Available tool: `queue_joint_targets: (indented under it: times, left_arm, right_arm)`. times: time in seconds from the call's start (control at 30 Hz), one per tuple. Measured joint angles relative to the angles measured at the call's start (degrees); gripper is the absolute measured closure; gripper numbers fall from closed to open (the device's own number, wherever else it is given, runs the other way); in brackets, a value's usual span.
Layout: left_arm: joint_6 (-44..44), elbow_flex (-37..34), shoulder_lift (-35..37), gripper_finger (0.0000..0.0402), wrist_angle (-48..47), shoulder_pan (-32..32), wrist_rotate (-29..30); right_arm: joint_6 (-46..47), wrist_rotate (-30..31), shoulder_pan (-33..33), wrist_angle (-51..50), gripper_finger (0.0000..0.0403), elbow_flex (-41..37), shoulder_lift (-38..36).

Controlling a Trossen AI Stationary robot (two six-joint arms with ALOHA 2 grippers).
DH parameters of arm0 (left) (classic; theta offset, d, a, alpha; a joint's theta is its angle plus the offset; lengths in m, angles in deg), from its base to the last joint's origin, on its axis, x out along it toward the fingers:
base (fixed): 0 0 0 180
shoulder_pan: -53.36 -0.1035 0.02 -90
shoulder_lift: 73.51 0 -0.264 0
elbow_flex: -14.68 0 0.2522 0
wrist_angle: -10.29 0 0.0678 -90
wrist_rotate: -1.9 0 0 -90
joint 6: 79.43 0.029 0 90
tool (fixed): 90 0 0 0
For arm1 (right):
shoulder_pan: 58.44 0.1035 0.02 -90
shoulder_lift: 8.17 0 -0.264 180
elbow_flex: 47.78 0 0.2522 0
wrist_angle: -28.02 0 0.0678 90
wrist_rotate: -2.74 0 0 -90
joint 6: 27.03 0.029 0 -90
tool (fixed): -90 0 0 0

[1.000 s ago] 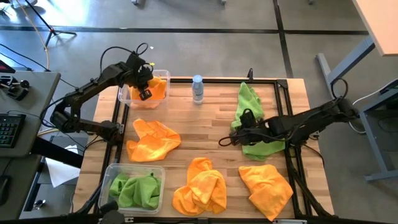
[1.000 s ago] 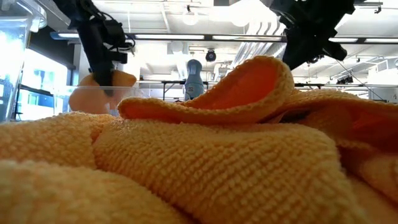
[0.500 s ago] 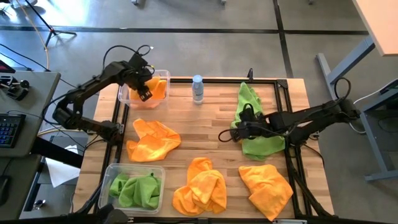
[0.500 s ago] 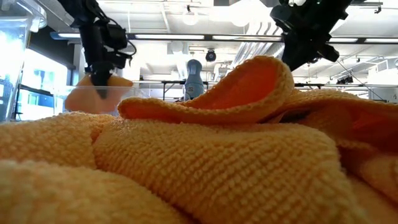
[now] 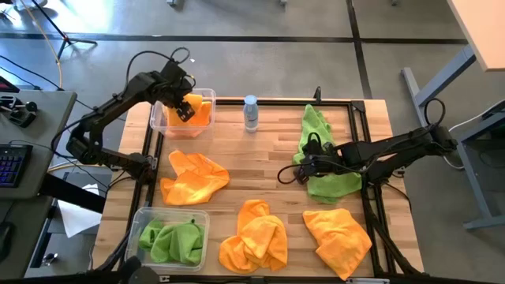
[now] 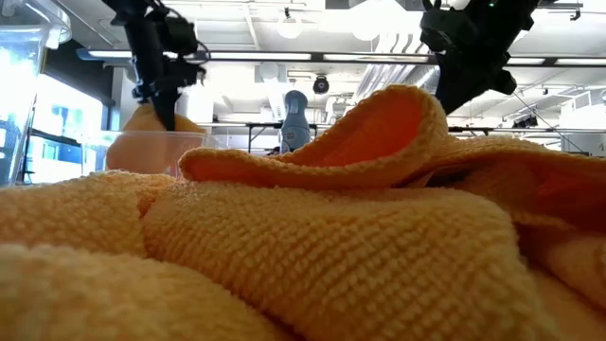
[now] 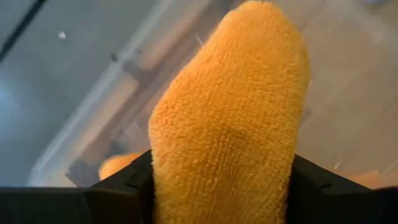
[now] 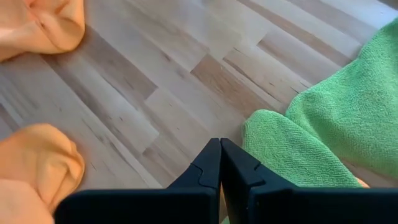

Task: Sort microfiber towel by color & place in baskets
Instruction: Put the yellow microfiber towel into the top transparent bin, then put the green microfiber towel into the bottom transparent bin

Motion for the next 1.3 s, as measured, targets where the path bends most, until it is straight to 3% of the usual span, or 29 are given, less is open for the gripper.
queue_joint_targets:
  times: [0.27, 0.47, 0.63, 0.7, 0.8, 1.0, 1.2, 1.3]
  left_arm:
    - [0.3, 3.9, 0.0, 0.0190, -0.1, 0.4, -0.3]
    - [1.9, 3.9, 0.0, 0.0190, -2.8, 1.5, -6.6]
    - [0.9, 3.9, 0.0, 0.0190, -2.2, 1.1, 5.8]
    - [-0.7, 3.9, 0.0, 0.0190, -2.6, 0.6, 4.5]
    - [2.8, 3.9, 0.0, 0.0190, -5.1, 0.6, -2.2]
    - [0.0, 3.9, 0.0, 0.0190, -2.1, 0.8, 6.5]
    - [-1.2, 3.9, 0.0, 0.0190, -3.2, 1.3, 5.0]
    - [-1.5, 3.9, 0.7, 0.0203, -3.9, 2.2, -2.4]
  right_arm:
    - [-0.1, -1.3, 0.0, 0.0, 0.0403, 0.0, 0.0]
    - [-0.3, -1.3, 0.0, 0.0, 0.0403, 0.0, 0.0]
    - [-0.4, -1.3, 0.0, 0.0, 0.0403, 0.0, 0.0]
    - [-0.3, -1.2, 0.0, 0.0, 0.0403, 0.0, 0.0]
    - [0.0, -1.2, 0.0, 0.1, 0.0403, 0.0, 0.0]
    - [0.1, 1.8, 0.0, 0.4, 0.0403, 0.0, 0.0]
    - [0.9, 1.1, -0.3, 0.4, 0.0403, 0.0, 0.0]
    - [2.4, 0.6, -0.3, 0.2, 0.0403, 0.0, 0.0]
